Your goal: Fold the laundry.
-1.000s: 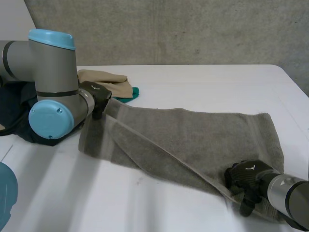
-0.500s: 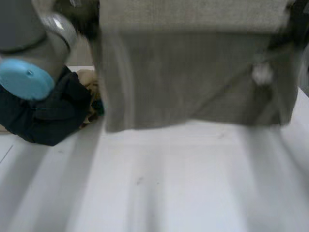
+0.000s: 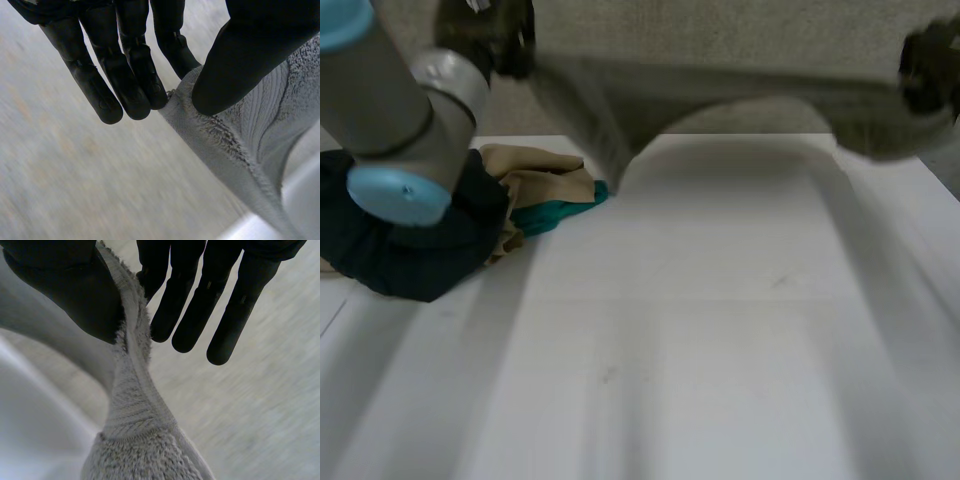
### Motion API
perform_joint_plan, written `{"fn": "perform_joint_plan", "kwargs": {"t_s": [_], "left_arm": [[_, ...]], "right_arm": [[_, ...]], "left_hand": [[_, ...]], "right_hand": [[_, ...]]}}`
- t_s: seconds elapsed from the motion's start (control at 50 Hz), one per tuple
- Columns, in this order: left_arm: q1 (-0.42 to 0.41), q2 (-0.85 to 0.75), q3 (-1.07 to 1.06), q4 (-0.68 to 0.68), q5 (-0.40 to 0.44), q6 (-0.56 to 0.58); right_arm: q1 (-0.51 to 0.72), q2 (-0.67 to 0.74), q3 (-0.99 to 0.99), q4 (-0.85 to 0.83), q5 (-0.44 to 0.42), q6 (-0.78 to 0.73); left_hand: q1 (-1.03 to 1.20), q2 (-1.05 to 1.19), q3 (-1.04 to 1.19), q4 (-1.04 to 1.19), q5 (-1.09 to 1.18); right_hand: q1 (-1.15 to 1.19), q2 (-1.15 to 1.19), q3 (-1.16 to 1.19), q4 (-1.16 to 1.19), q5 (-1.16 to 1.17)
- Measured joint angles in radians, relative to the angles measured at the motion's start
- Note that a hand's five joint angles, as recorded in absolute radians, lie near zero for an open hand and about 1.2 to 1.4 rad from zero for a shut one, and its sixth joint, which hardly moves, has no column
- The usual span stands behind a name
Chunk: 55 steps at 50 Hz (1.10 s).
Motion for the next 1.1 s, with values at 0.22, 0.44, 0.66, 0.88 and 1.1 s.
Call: {"fn": "perform_joint_plan", "kwargs": {"t_s": [0.22, 0.44, 0.66, 0.88, 1.1], "left_arm": [[-0.011, -0.047, -0.258, -0.006, 0.014, 0.098], [-0.005, -0.041, -0.340, -0.006, 0.024, 0.151], [-0.001, 0.004, -0.383, -0.029, 0.027, 0.168], [-0.006, 0.170, -0.573, -0.314, 0.019, 0.326], [-0.042, 0.313, -0.700, -0.664, 0.064, 0.479]], "right_arm": [[-0.061, 0.125, 0.227, 0.079, -0.065, -0.073], [-0.103, 0.169, 0.277, 0.101, -0.017, -0.091], [-0.115, 0.081, 0.341, 0.110, -0.001, -0.098], [-0.184, -0.150, 0.461, 0.353, -0.008, -0.406], [-0.278, -0.265, 0.545, 0.708, 0.028, -0.921]], "left_hand": [[0.000, 0.000, 0.000, 0.000, 0.000], [0.000, 0.000, 0.000, 0.000, 0.000], [0.000, 0.000, 0.000, 0.000, 0.000], [0.000, 0.001, 0.000, 0.000, 0.000], [0.000, 0.001, 0.000, 0.000, 0.000]], "right_hand": [[0.000, 0.000, 0.000, 0.000, 0.000], [-0.102, -0.148, -0.155, -0.163, -0.162], [-0.004, 0.004, 0.003, 0.000, -0.024], [-0.003, 0.004, 0.003, 0.000, -0.009], [0.015, 0.004, 0.003, 0.001, -0.003]]}}
